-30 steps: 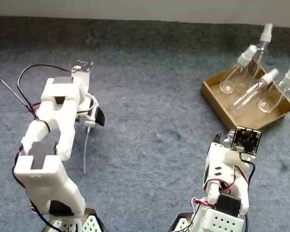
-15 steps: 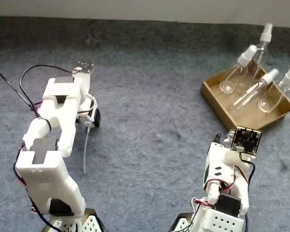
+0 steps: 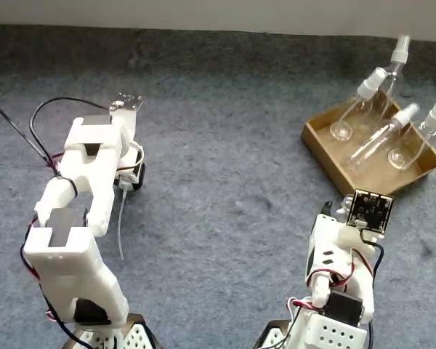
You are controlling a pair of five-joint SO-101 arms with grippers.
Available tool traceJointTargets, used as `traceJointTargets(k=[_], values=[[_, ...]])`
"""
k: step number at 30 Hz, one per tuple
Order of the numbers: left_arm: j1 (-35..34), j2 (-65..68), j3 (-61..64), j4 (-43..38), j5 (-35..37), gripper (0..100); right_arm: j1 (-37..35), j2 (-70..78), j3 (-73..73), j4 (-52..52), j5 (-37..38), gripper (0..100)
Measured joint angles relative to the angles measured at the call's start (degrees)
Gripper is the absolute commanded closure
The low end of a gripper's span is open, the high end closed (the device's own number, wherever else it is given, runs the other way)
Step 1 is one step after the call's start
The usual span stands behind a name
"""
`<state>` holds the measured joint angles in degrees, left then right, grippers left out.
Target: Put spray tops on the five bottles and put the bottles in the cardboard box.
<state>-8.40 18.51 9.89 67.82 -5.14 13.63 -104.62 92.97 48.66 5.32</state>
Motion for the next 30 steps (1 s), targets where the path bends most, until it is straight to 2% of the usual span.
traceJointTargets(k=[7, 13, 17, 22, 30], values=[[0.00, -2.46, -3.16, 0.00, 0.00, 96, -0.35, 0.00, 0.00, 0.00, 0.00, 89.9], [0.18, -14.77, -4.13, 0.00, -0.18, 96, -9.93, 0.00, 0.00, 0.00, 0.00, 89.9], [1.49, -25.23, -2.46, 0.00, -0.09, 96, -13.71, 0.00, 0.00, 0.00, 0.00, 89.9], [6.68, -39.30, 2.02, 0.00, -0.18, 96, -21.19, 0.00, 0.00, -0.53, 0.00, 89.9], [16.79, -58.81, 3.78, -2.55, -0.26, 96, -30.24, 0.00, 0.00, -13.89, 0.00, 90.0]])
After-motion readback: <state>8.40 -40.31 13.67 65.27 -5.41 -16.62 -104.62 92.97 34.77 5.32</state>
